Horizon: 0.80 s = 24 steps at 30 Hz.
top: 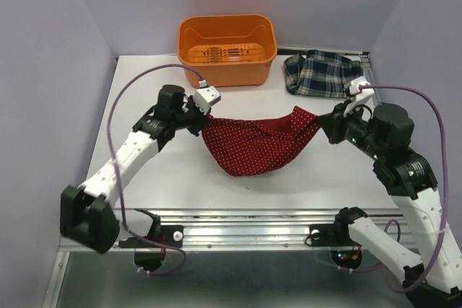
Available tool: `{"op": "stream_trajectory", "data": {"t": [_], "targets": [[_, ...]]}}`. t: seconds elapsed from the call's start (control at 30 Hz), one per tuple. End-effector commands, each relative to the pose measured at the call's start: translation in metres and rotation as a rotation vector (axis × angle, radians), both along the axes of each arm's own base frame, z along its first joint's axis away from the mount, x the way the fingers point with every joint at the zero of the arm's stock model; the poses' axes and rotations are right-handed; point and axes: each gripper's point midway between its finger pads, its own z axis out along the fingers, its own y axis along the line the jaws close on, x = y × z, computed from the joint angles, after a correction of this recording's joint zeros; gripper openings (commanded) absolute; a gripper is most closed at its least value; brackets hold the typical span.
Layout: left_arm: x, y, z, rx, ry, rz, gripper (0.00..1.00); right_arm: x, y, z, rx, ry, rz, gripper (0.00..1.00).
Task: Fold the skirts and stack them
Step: Move the skirt to the center of the board
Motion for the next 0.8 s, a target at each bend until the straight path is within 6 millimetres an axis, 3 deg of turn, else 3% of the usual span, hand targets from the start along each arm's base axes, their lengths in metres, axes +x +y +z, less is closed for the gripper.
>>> {"op": "stream_trajectory", "data": {"t": [0.0,0.03,0.1,0.13,0.2,0.23,0.3,0.33,0.37,0.43,0.47,0.57,0.6,0.63,0.67,0.73,0.77], "targets": [[-0.026,0.000,0.063,-0.113,-0.140,-0.043,0.00,-0.008,-0.013,0.036,0.080,-0.069,-0.085,0.01],[-0.029,0.000,0.068,-0.124,-0.144,-0.044,0.00,0.000,-0.015,0.040,0.085,-0.091,-0.108,0.01],[-0.020,-0.003,0.072,-0.130,-0.131,-0.025,0.00,0.021,-0.022,0.023,0.045,-0.080,-0.175,0.01],[-0.011,-0.006,0.057,-0.109,-0.085,-0.016,0.00,0.045,-0.025,0.006,0.005,-0.066,-0.233,0.01],[0.007,-0.011,0.058,-0.109,-0.078,0.011,0.00,0.073,-0.027,-0.017,-0.056,-0.053,-0.272,0.01],[0.021,-0.016,0.039,-0.089,-0.037,0.019,0.00,0.099,-0.023,-0.037,-0.091,-0.021,-0.296,0.01],[0.044,-0.027,0.025,-0.081,0.009,0.023,0.00,0.135,-0.022,-0.073,-0.169,0.047,-0.321,0.01],[0.051,-0.030,0.018,-0.077,0.027,0.027,0.00,0.139,-0.026,-0.064,-0.156,0.024,-0.339,0.01],[0.059,-0.032,0.014,-0.071,0.034,0.032,0.00,0.155,-0.022,-0.090,-0.182,0.084,-0.327,0.01],[0.083,-0.037,0.007,-0.070,0.028,0.059,0.01,0.178,-0.027,-0.093,-0.192,0.074,-0.349,0.01],[0.093,-0.034,0.006,-0.069,0.013,0.086,0.01,0.190,-0.029,-0.108,-0.212,0.098,-0.356,0.01],[0.124,-0.027,0.004,-0.079,-0.015,0.164,0.02,0.220,-0.046,-0.106,-0.192,0.061,-0.405,0.01],[0.135,-0.023,0.011,-0.085,-0.033,0.194,0.03,0.231,-0.050,-0.120,-0.188,0.094,-0.422,0.01],[0.143,-0.019,0.007,-0.082,-0.030,0.233,0.11,0.242,-0.051,-0.113,-0.162,0.085,-0.405,0.04],[0.146,-0.017,0.008,-0.082,-0.029,0.244,0.19,0.246,-0.046,-0.115,-0.153,0.097,-0.381,0.15],[0.142,-0.013,0.017,-0.080,-0.037,0.241,0.37,0.248,-0.045,-0.119,-0.160,0.129,-0.355,0.50],[0.138,-0.010,0.021,-0.076,-0.047,0.234,0.48,0.245,-0.035,-0.110,-0.141,0.124,-0.298,0.75]]}}
